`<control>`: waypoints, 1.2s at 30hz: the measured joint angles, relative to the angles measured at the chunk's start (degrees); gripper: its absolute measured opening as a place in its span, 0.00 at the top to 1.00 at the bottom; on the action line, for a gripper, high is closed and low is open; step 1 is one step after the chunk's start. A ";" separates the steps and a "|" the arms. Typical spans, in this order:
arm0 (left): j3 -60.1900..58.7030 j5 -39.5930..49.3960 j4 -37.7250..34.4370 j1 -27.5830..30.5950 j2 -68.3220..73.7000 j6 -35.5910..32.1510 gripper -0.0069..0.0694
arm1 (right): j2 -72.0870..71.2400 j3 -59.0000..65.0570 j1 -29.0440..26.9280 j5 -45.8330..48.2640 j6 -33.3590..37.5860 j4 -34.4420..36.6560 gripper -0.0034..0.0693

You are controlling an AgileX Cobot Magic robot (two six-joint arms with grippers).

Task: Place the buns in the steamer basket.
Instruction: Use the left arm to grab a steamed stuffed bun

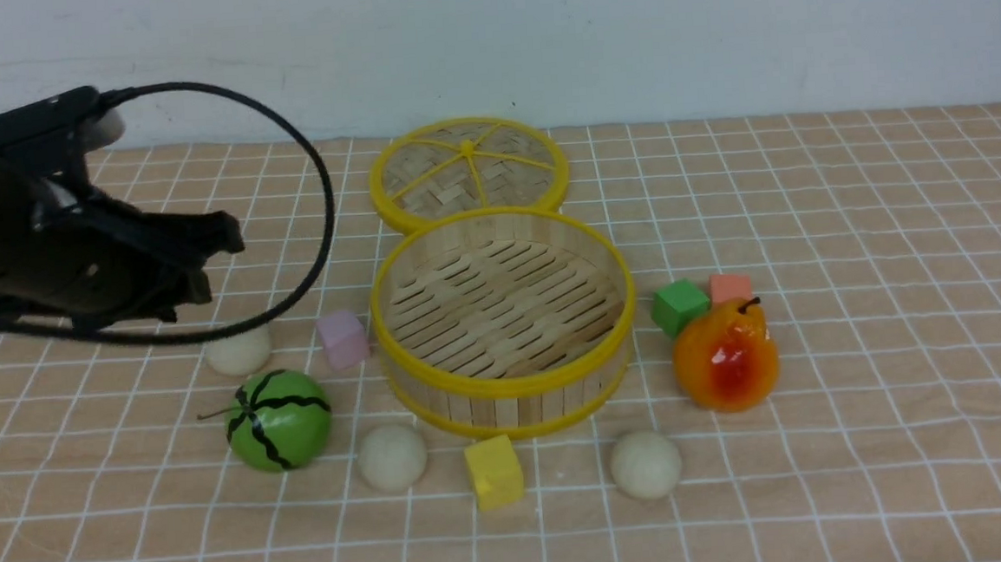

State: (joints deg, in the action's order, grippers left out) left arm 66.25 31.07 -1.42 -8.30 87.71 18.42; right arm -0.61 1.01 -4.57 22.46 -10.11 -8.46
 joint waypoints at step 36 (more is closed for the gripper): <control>9.85 -12.31 14.84 -0.04 26.91 -0.38 0.60 | 0.00 0.00 0.00 0.00 0.00 0.00 0.62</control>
State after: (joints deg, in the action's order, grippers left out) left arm 76.11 18.75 13.42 -8.34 114.62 18.04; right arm -0.61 1.01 -4.57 22.46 -10.11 -8.46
